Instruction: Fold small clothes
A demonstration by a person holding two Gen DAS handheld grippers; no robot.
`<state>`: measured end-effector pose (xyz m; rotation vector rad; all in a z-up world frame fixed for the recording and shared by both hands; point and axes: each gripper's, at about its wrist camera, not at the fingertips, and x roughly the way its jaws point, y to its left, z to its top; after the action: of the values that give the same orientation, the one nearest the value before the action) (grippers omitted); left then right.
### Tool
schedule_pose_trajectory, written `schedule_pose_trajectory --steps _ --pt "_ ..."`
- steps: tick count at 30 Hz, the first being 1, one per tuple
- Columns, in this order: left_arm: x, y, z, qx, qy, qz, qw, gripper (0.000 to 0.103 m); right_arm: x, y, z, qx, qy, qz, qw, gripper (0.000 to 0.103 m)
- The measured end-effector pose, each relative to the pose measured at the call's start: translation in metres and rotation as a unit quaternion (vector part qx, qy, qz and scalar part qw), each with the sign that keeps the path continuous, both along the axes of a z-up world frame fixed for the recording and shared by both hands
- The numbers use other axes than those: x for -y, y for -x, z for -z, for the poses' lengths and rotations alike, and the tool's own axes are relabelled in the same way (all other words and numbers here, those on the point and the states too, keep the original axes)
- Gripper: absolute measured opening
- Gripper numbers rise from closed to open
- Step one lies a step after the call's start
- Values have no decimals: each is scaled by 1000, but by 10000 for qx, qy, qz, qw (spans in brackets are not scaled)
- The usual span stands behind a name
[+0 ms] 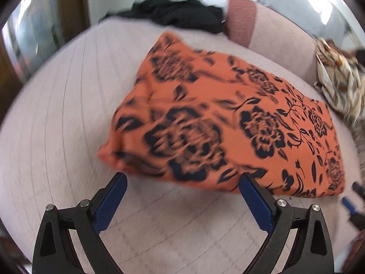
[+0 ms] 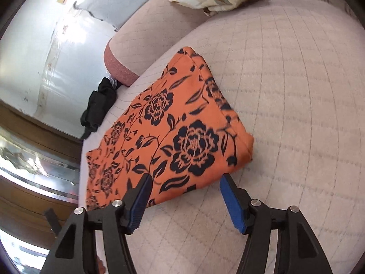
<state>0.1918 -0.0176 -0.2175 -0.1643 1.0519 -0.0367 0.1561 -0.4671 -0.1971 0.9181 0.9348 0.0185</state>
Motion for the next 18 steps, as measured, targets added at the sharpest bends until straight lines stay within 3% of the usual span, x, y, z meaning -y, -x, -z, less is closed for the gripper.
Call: schedule_pose_trajectory --steps 3,7,10,15,16,18 --pt "-15 2 1 -89 553 -127 9983 98 -3 -2 9 -96 -477 80 9988 66" --pt "-22 -4 3 -152 1037 -249 9942 98 -5 -10 22 -249 -682 271 9970 66" --pt "-32 -13 5 -42 1557 -484 9866 98 -4 -19 37 -315 -971 428 9939 66" --pt "-44 -27 8 236 2129 -757 9738 97 0 -29 44 -48 -1170 690 9907 71" --pt "-45 -29 9 300 2152 -790 9729 95 1 -32 46 13 -1198 742 9900 71" --pt "-44 -30 9 430 2116 -888 9724 77 3 -37 48 118 -1217 831 9890 71"
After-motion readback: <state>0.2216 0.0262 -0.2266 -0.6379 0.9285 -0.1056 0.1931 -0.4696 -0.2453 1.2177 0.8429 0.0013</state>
